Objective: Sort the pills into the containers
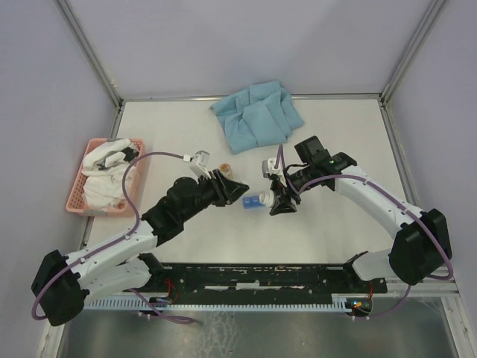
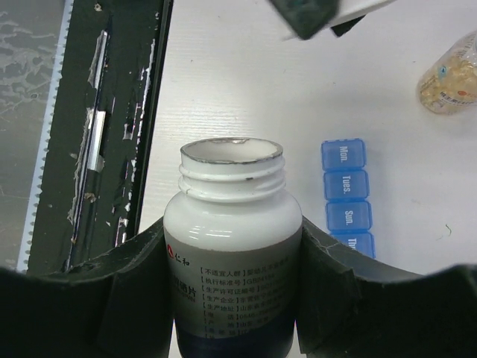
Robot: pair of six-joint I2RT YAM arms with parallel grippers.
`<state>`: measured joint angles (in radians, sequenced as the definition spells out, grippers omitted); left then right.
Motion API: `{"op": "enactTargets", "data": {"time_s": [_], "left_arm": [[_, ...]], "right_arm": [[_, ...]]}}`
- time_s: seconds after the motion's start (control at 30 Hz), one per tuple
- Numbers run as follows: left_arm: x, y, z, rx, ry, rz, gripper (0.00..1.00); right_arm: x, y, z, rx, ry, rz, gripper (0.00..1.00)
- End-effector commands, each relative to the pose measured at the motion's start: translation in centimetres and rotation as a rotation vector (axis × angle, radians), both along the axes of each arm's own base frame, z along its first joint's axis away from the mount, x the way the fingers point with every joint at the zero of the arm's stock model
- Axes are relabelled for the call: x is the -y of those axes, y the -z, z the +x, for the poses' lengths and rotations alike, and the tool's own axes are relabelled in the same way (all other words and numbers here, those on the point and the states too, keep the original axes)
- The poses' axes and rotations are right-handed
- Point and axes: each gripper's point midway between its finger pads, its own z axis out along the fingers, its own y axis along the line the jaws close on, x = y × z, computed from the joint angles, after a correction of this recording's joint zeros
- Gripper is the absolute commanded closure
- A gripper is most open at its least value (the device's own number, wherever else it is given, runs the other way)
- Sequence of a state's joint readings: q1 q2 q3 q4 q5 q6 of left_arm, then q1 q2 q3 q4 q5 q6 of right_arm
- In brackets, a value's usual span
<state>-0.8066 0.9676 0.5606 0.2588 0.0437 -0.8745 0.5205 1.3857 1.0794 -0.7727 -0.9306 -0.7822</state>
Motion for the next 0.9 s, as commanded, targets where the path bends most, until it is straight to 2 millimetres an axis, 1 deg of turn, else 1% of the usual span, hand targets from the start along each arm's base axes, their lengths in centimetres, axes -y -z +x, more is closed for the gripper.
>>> {"op": "enactTargets", "data": {"time_s": [0.0,0.07,0.1,0.13,0.2,0.27,0.33,0.4,0.43,0.47,0.53,0.63,0.7,0.8,0.87], "left_arm": [[-6.9,8.0,2.5,-0.094,-0.26,0.318,0.9],[-9.1,11.2,2.8,-0.165,-0.283,0.354,0.91],[-10.4,13.3,2.7,-0.215,-0.304,0.362,0.91],[-11.6,14.7,2.9,-0.252,-0.328,0.354,0.91],[-13.8,16.5,3.7,-0.302,-0.401,0.348,0.91],[-16.0,17.8,4.6,-0.345,-0.505,0.372,0.89],[-17.9,18.8,5.5,-0.384,-0.603,0.396,0.88],[-19.4,19.5,6.3,-0.424,-0.694,0.414,0.84],[-20.2,19.5,7.2,-0.44,-0.746,0.428,0.83],[-20.8,20.2,7.3,-0.472,-0.78,0.456,0.83],[-21.7,20.7,8.0,-0.512,-0.831,0.507,0.82],[-22.5,21.3,8.9,-0.566,-0.866,0.591,0.8],[-22.5,21.6,9.5,-0.576,-0.863,0.626,0.8],[-22.2,21.6,10.4,-0.545,-0.86,0.608,0.81],[-22.1,20.9,10.9,-0.51,-0.857,0.587,0.81]], "right_arm": [[-0.6,-1.9,0.2,0.029,-0.022,0.058,0.99],[-0.7,-1.9,0.2,0.024,-0.024,0.061,0.99],[-0.7,-2.0,0.1,0.022,-0.027,0.064,0.99],[-0.8,-1.9,0.1,0.019,-0.028,0.065,0.99],[-0.8,-1.9,0.1,0.013,-0.029,0.065,0.99],[-0.8,-1.9,0.2,0.014,-0.027,0.064,0.99],[-0.7,-1.9,0.2,0.016,-0.024,0.064,0.99],[-0.6,-2.0,0.3,0.015,-0.021,0.066,0.99],[-0.6,-1.9,0.3,0.012,-0.019,0.066,0.99],[-0.6,-1.9,0.4,0.011,-0.018,0.068,0.99],[-0.5,-2.0,0.4,0.012,-0.015,0.069,0.99],[-0.5,-2.1,0.4,0.011,-0.016,0.073,0.99],[-0.5,-2.1,0.5,0.01,-0.013,0.072,0.99],[-0.4,-2.1,0.5,0.011,-0.013,0.072,0.99],[-0.4,-2.1,0.4,0.011,-0.015,0.073,0.99]]}}
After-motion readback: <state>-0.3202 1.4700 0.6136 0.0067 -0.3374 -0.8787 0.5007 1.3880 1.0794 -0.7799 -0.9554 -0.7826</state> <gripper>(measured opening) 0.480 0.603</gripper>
